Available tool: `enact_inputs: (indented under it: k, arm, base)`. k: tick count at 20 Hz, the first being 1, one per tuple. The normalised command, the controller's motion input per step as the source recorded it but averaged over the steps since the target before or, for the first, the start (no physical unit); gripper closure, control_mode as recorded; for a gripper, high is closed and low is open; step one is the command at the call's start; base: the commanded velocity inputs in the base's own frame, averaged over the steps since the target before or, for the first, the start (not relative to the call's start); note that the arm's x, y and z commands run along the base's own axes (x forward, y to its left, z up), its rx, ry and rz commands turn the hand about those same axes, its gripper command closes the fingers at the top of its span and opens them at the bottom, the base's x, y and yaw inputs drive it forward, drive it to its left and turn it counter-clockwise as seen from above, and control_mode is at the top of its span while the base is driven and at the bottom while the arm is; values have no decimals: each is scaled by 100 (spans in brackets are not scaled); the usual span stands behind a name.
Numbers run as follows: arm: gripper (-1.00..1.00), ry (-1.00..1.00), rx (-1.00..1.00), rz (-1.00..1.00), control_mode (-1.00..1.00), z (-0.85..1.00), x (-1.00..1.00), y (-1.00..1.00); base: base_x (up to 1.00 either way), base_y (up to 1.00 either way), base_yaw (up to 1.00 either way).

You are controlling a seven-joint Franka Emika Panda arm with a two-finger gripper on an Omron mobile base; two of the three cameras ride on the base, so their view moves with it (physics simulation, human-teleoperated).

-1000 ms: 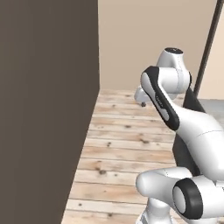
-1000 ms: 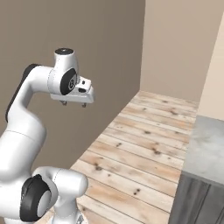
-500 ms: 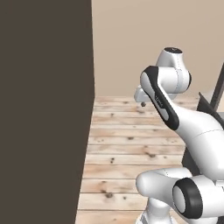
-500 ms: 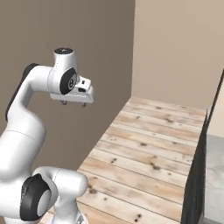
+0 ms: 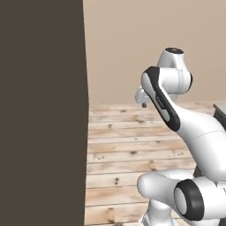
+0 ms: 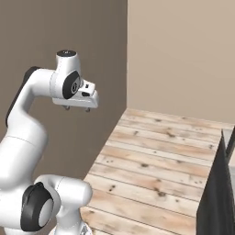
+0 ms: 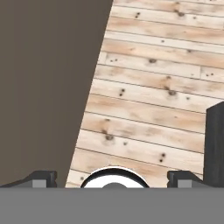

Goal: Four empty soda cans are scattered around the kitchen. Gather all the cans and cluster them next to the stove for recycling.

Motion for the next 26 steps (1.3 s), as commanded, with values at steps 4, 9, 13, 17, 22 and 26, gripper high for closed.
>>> enact_inputs:
  k: [4, 9, 13, 17, 22, 26]
  arm:
    - [-100, 0, 0, 0, 100, 0, 0, 0]
    - [-100, 0, 0, 0, 100, 0, 0, 0]
    - [-100, 0, 0, 0, 100, 0, 0, 0]
    - [-100, 0, 0, 0, 100, 0, 0, 0]
    - [-100, 0, 0, 0, 100, 0, 0, 0]
    - [-100, 0, 0, 0, 100, 0, 0, 0]
  base:
    - [83, 27, -21]
    - [84, 25, -20]
    - [68, 23, -26]
    - [33, 25, -39]
    - [4, 14, -46]
    - [40, 28, -35]
